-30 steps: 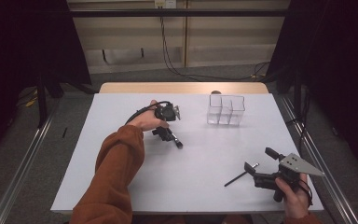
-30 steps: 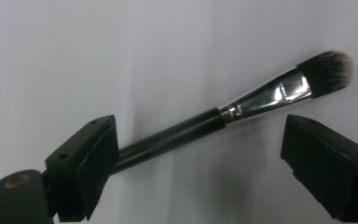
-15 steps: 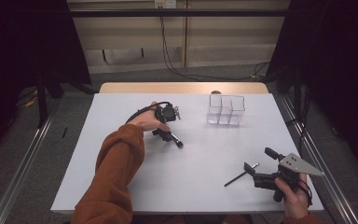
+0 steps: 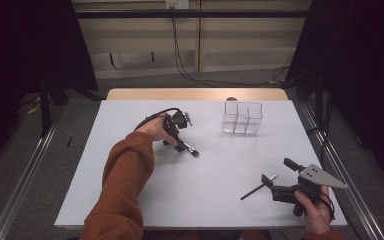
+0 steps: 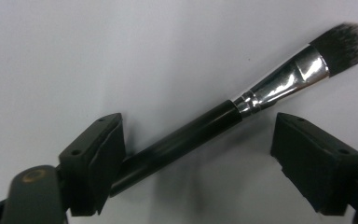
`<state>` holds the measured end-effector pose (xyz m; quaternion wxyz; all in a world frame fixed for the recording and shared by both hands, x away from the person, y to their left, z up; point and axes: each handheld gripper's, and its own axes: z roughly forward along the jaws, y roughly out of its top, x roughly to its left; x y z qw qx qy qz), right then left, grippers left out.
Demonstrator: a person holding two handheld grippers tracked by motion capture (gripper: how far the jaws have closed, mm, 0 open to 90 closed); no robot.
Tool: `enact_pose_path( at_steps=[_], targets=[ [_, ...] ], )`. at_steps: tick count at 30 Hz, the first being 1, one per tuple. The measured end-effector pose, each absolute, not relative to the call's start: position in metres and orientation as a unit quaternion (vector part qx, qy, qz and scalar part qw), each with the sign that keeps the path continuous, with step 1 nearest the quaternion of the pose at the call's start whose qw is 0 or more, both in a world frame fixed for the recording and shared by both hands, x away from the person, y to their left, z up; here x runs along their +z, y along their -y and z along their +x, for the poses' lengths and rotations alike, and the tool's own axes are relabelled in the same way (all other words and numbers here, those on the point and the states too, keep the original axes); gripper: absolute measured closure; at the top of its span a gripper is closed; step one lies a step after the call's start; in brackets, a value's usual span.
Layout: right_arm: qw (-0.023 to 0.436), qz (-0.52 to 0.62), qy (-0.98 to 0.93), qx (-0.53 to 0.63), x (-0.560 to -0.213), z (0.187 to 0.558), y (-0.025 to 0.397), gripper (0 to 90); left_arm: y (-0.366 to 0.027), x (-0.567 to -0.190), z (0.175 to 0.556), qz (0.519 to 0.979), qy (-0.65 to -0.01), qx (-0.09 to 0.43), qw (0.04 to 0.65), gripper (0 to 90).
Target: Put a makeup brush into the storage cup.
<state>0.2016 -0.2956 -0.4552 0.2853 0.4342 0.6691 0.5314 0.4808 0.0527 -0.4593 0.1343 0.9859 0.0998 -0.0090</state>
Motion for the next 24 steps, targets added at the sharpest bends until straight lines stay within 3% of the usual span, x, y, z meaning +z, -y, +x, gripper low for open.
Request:
enact_pose_path(
  at_steps=[6, 11, 24],
  targets=[
    [0.288, 0.432, -0.671, 0.529, -0.4551, 0.201, 0.2953, 1.2, -0.051, -0.458, 0.4788, 0.986, -0.108, -0.003, 0.129, 26.4],
    [0.287, 0.433, -0.671, 0.529, -0.4553, 0.201, 0.2953, 1.2, -0.0515, -0.455, 0.4774, 0.985, -0.112, -0.005, 0.128, 39.5],
    [0.286, 0.435, -0.672, 0.527, -0.4557, 0.2012, 0.2951, 1.1, -0.0491, -0.4512, 0.474, 0.987, -0.112, -0.015, 0.116, 60.3]
  ],
)
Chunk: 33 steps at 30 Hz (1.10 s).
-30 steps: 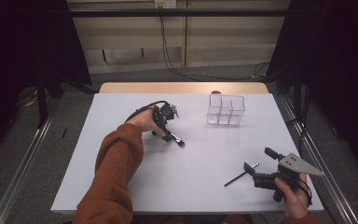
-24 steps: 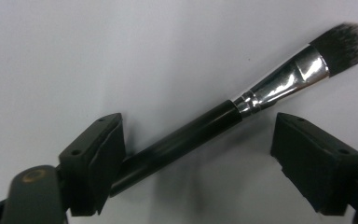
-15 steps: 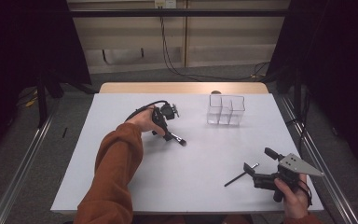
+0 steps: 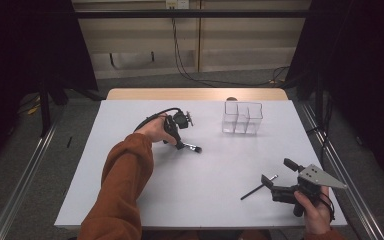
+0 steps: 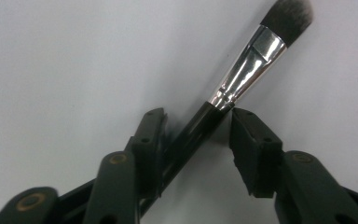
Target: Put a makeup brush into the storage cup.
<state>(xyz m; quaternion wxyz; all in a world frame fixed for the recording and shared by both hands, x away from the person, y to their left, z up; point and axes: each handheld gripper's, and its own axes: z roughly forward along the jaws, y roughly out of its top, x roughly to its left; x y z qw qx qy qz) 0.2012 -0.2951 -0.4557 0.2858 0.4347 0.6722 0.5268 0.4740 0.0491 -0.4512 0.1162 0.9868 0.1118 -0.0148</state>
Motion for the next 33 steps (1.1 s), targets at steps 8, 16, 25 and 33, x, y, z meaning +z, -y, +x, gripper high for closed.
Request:
enact_pose_path(
  at_steps=[8, 16, 25, 33],
  targets=[
    [0.286, 0.435, -0.672, 0.526, -0.456, 0.201, 0.295, 1.0, -0.051, -0.45, 0.475, 0.987, -0.112, -0.027, 0.114, 75.4],
    [0.287, 0.435, -0.673, 0.526, -0.456, 0.2, 0.296, 1.0, -0.051, -0.45, 0.473, 0.987, -0.112, -0.024, 0.112, 79.5],
    [0.286, 0.437, -0.672, 0.526, -0.456, 0.201, 0.296, 1.0, -0.057, -0.45, 0.475, 0.982, -0.135, -0.033, 0.132, 79.7],
    [0.286, 0.436, -0.673, 0.524, -0.456, 0.202, 0.296, 1.0, -0.067, -0.451, 0.476, 0.972, -0.156, -0.035, 0.17, 79.7]
  ],
)
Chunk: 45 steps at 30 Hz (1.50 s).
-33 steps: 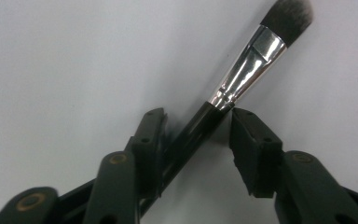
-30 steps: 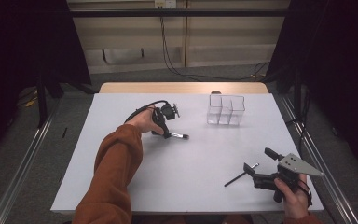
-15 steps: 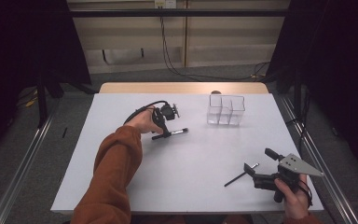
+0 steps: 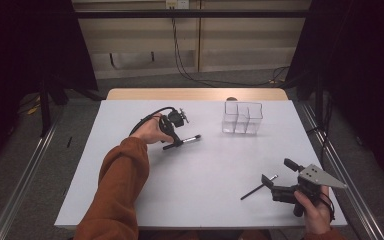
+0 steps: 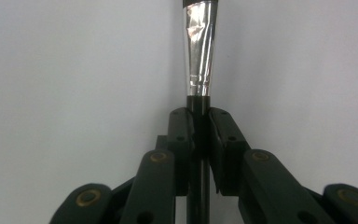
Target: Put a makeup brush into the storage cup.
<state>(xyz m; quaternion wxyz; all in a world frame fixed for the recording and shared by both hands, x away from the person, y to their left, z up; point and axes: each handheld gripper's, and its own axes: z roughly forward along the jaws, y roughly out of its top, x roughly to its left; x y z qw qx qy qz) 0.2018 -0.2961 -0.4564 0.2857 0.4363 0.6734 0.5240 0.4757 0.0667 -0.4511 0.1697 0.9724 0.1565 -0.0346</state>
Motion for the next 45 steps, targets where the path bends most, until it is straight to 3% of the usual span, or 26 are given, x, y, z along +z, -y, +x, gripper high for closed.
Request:
enact_pose_path(
  at_steps=[16, 28, 45],
  targets=[
    [0.286, 0.437, -0.673, 0.524, -0.456, 0.202, 0.295, 1.0, -0.083, -0.442, 0.471, 0.95, -0.195, -0.003, 0.245, 79.6],
    [0.287, 0.436, -0.673, 0.523, -0.456, 0.202, 0.294, 0.8, -0.112, -0.429, 0.455, 0.895, -0.254, 0.042, 0.365, 79.6],
    [0.287, 0.434, -0.675, 0.523, -0.456, 0.203, 0.294, 0.9, -0.13, -0.423, 0.438, 0.85, -0.261, 0.069, 0.452, 79.6]
  ],
)
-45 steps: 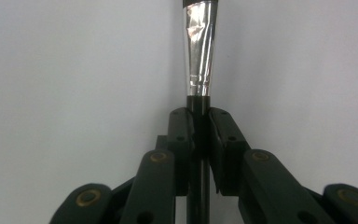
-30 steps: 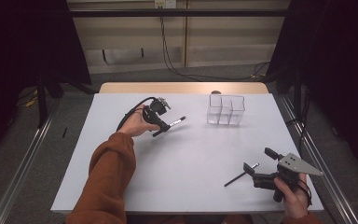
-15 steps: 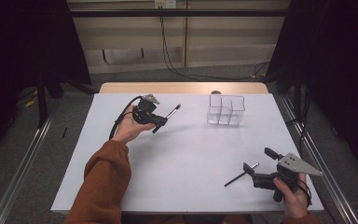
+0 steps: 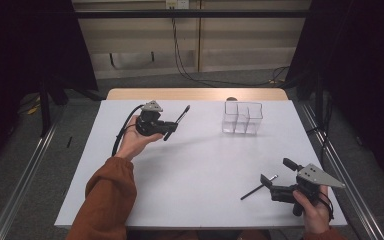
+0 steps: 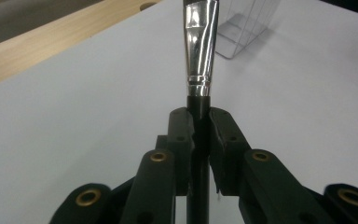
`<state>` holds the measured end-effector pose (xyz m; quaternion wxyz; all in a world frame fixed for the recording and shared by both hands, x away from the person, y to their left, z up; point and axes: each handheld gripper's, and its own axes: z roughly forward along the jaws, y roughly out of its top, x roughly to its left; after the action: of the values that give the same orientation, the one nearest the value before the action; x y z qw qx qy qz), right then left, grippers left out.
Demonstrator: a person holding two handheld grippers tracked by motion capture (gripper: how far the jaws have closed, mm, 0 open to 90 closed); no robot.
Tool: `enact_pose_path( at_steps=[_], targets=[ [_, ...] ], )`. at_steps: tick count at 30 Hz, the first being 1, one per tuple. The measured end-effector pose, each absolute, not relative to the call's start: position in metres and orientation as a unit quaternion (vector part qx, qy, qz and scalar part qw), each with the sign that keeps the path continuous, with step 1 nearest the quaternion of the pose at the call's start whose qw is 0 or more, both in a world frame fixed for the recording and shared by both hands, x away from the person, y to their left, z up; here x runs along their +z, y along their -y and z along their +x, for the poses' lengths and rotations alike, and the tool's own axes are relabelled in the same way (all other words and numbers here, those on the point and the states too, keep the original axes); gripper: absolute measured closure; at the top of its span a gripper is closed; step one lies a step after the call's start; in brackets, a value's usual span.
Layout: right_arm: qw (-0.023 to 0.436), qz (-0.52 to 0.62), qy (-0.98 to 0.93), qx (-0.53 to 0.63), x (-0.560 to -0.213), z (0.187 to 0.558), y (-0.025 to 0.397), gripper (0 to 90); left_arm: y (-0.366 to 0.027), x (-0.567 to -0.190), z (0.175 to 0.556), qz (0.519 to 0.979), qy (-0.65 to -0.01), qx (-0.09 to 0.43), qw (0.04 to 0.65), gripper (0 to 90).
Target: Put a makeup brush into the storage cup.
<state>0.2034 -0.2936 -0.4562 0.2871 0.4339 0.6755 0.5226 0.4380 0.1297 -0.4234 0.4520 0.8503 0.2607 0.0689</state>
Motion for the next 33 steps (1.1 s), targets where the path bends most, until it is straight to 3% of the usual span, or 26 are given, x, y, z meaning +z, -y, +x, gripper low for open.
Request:
enact_pose_path(
  at_steps=[22, 33],
  targets=[
    [0.287, 0.434, -0.674, 0.525, -0.456, 0.203, 0.294, 1.1, -0.142, -0.425, 0.415, 0.791, -0.25, 0.101, 0.55, 79.6],
    [0.285, 0.434, -0.673, 0.527, -0.456, 0.203, 0.293, 1.0, -0.139, -0.423, 0.399, 0.788, -0.239, 0.097, 0.558, 79.6]
  ],
)
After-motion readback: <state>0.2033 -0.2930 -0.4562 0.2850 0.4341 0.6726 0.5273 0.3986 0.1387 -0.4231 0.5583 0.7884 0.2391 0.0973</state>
